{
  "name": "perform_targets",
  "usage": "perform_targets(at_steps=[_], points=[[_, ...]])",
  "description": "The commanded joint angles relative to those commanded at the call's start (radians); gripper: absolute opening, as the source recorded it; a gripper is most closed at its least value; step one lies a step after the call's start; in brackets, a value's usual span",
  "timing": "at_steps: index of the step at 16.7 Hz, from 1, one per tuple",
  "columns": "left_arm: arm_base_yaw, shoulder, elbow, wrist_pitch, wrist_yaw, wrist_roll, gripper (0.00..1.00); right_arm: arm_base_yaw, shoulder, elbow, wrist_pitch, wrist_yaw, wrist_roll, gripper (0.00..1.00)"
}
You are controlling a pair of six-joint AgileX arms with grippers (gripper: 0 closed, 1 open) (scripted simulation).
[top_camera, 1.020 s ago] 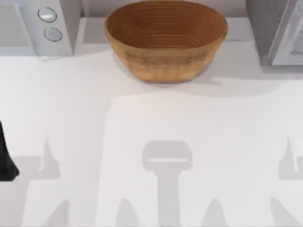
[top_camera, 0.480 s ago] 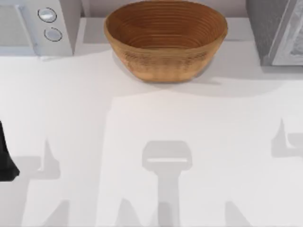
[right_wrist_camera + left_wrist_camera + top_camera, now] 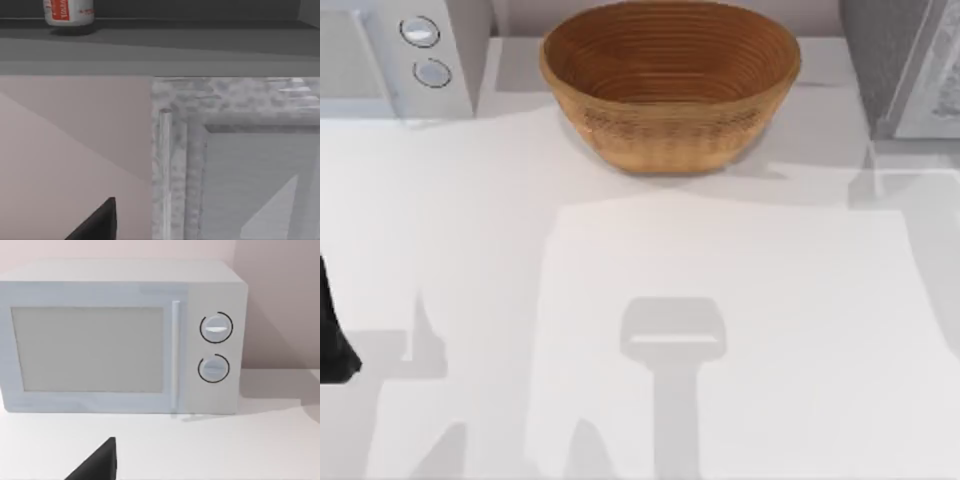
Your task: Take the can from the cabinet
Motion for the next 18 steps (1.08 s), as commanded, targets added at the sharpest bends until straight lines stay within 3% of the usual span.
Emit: perform_targets(at_steps=[4,8,18], points=[[0.000,0.000,0.000,0.000,0.000,0.000,1.00,0.034,0.245,0.341,-0.073,0.036,0.003,1.00],[0.000,0.000,0.000,0.000,0.000,0.000,1.00,0.054,0.404,0.545,-0.128,0.060,0.004,1.00],[0.000,0.000,0.000,0.000,0.000,0.000,1.00,0.088,0.477,0.599,-0.109,0.102,0.004,1.00]])
